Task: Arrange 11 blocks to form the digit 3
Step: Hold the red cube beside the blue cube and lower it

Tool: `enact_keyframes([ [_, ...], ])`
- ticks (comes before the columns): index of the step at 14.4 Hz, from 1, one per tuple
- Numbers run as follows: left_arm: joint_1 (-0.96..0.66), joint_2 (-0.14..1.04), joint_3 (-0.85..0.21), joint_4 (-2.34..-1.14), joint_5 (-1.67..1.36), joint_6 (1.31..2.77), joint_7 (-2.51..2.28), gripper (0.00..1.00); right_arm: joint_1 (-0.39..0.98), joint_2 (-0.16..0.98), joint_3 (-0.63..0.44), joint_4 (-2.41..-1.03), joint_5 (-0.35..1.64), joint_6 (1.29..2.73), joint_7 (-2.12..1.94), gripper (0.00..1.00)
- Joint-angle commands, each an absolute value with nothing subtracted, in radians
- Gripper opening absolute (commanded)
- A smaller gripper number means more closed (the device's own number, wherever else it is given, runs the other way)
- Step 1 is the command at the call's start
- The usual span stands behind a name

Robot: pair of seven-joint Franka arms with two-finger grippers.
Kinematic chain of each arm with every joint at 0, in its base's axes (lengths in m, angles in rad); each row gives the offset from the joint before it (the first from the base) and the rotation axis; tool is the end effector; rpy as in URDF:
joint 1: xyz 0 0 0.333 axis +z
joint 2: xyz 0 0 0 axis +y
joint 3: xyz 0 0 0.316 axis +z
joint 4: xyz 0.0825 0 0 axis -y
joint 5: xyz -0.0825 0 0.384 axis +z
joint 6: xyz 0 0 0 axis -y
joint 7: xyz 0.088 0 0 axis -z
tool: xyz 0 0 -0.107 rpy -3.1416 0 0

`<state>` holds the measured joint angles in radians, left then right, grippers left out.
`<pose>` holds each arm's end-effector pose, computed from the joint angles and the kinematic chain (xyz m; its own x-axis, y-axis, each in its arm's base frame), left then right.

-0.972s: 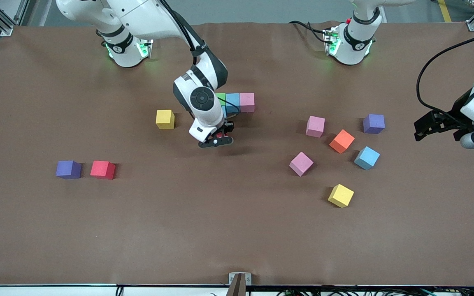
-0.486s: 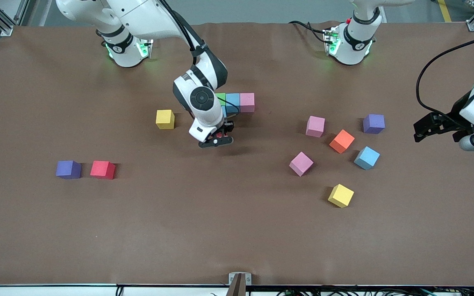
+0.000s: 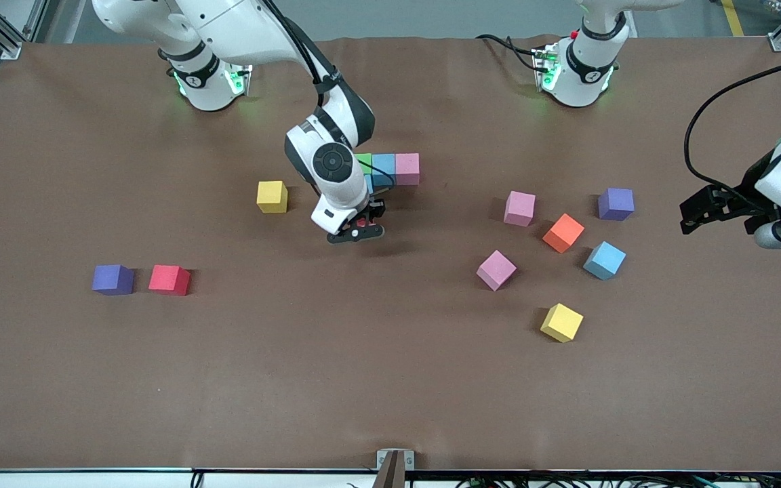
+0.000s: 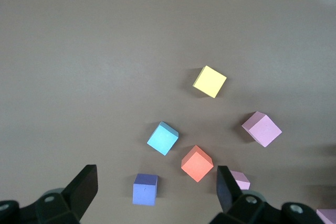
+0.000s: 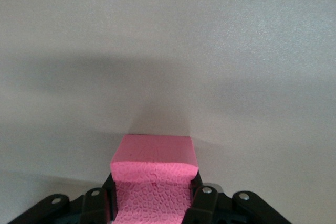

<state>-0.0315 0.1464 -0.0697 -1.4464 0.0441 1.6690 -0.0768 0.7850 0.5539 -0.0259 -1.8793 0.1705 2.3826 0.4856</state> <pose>0.6069 -0.0540 0.6079 0.9965 -0.0269 0.0788 -0.0248 -0.9993 -0.0280 0.4564 0.4364 0.2093 0.9839 0.1518 -0.0944 0.1466 -0.9874 -0.0598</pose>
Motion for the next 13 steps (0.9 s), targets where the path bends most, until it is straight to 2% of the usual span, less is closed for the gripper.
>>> enact_keyframes([
  [1,-0.028,0.140,-0.069,-1.439,0.029,1.663,-0.072,1.00,0.779,0.522,-0.026,-1.934,0.172,2.388,0.472,0.49],
  [2,-0.028,0.141,-0.069,-1.439,0.029,1.663,-0.075,1.00,0.779,0.522,-0.026,-1.933,0.172,2.387,0.476,0.61],
  [3,-0.031,0.143,-0.069,-1.439,0.031,1.663,-0.077,1.00,0.779,0.523,-0.026,-1.931,0.172,2.382,0.479,0.98],
  [11,-0.026,0.141,-0.068,-1.439,0.031,1.663,-0.068,1.00,0.778,0.519,-0.026,-1.901,0.179,2.372,0.485,1.00],
  [13,-0.023,0.135,-0.061,-1.439,0.031,1.663,-0.058,1.00,0.766,0.494,-0.028,-1.870,0.181,2.318,0.483,1.00],
])
